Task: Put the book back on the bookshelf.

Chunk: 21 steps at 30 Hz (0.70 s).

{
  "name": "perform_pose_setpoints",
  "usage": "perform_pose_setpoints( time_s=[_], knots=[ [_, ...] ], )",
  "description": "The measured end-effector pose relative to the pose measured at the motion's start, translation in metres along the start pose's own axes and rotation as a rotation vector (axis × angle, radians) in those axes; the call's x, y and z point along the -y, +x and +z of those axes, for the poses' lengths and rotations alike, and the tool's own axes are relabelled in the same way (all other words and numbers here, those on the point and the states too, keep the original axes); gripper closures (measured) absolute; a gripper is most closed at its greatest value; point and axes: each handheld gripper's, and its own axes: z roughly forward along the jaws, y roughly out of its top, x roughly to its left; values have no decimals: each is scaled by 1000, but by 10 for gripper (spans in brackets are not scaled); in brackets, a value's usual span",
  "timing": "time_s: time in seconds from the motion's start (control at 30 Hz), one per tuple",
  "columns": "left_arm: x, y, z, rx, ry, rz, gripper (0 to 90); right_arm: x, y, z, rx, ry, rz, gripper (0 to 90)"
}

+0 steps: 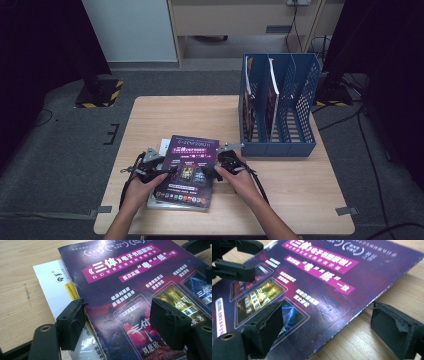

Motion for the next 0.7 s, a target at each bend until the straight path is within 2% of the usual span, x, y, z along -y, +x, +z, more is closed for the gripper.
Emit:
perform_pose_setpoints(
  time_s=[0.27,0.5,0.7],
  knots=[
    [0,0,0,0,-1,0,275,-1,-2,5,-18,-6,8,109],
    [1,0,0,2,-2,2,275,-2,-3,3,-39,-41,63,160],
    [1,1,-1,0,0,1,275,-7,3,-2,-36,-78,33,160]
  ],
)
